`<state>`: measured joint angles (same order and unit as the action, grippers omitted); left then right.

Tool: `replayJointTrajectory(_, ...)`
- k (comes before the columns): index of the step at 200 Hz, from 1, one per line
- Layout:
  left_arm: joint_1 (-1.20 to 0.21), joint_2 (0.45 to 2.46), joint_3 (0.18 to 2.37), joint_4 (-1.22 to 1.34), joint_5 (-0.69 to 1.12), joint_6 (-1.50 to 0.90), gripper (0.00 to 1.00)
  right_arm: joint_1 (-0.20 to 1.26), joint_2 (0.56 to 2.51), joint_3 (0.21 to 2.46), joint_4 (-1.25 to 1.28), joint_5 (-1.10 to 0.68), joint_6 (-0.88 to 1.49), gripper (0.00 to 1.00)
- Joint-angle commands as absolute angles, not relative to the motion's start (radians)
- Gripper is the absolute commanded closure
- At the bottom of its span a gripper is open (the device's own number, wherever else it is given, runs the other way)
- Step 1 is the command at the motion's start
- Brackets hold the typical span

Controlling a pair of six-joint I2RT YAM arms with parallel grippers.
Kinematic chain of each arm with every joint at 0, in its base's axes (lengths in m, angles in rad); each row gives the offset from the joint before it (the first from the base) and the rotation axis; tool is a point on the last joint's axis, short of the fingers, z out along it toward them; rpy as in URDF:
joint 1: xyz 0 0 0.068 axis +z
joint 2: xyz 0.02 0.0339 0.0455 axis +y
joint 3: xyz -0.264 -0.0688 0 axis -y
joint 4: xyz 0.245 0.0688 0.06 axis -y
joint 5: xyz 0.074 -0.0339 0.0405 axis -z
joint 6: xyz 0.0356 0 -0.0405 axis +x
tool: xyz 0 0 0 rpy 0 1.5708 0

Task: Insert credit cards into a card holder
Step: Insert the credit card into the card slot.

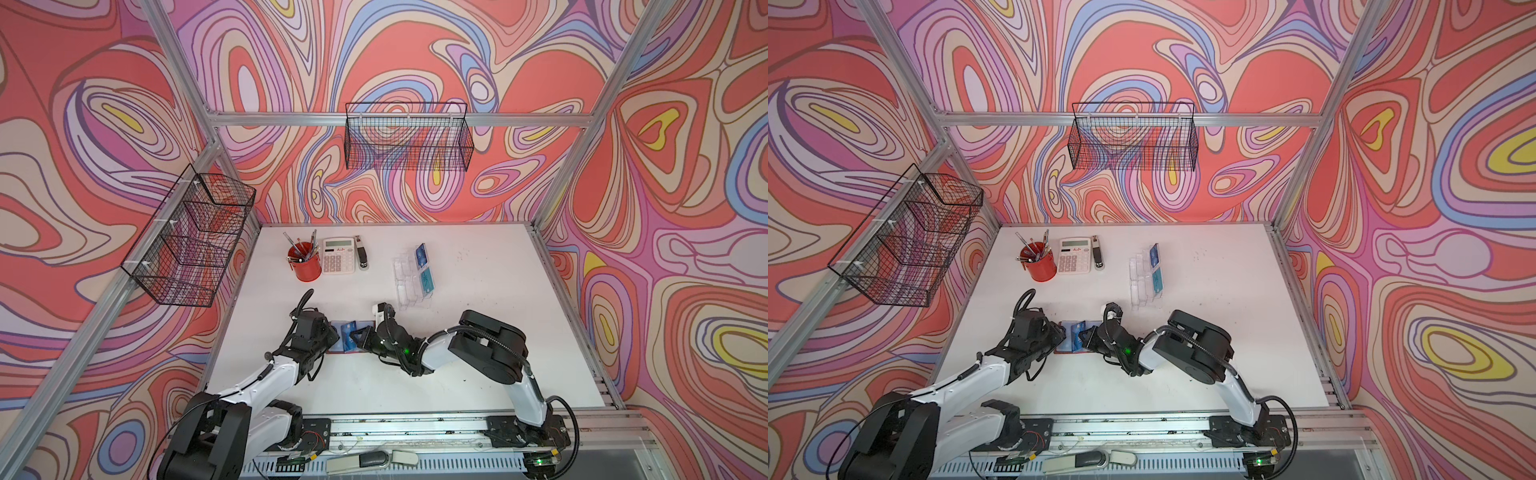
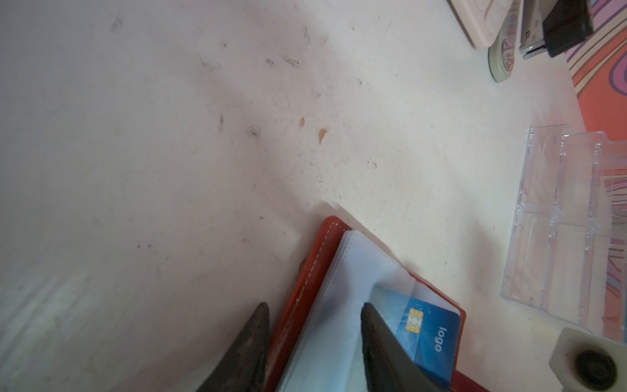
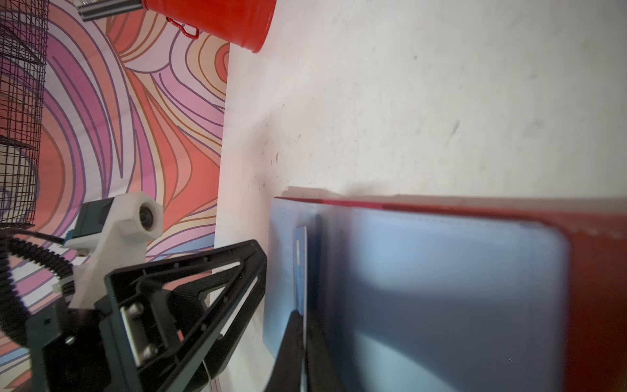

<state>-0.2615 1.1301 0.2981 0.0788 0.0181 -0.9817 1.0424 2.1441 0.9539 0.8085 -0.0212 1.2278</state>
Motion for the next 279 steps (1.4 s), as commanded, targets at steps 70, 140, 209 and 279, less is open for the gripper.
replayJointTrajectory(70, -0.259, 1.116, 0.239, 0.021, -0.006, -1.044, 0.54, 1.052, 2.171, 0.909, 0.779, 0.098, 1.323, 1.0)
replayJointTrajectory(140, -0.265, 1.082, 0.196, 0.062, 0.001, -1.085, 0.54, 1.052, 2.2, 0.953, 0.782, 0.072, 1.343, 1.0)
replayJointTrajectory(209, -0.3, 1.095, 0.199, 0.071, -0.016, -1.109, 0.55, 1.093, 2.172, 0.972, 0.698, 0.096, 1.319, 1.0)
replayJointTrajectory(279, -0.302, 1.066, 0.232, 0.002, -0.055, -1.062, 0.52, 1.101, 2.033, 1.092, 0.146, 0.323, 1.129, 0.68)
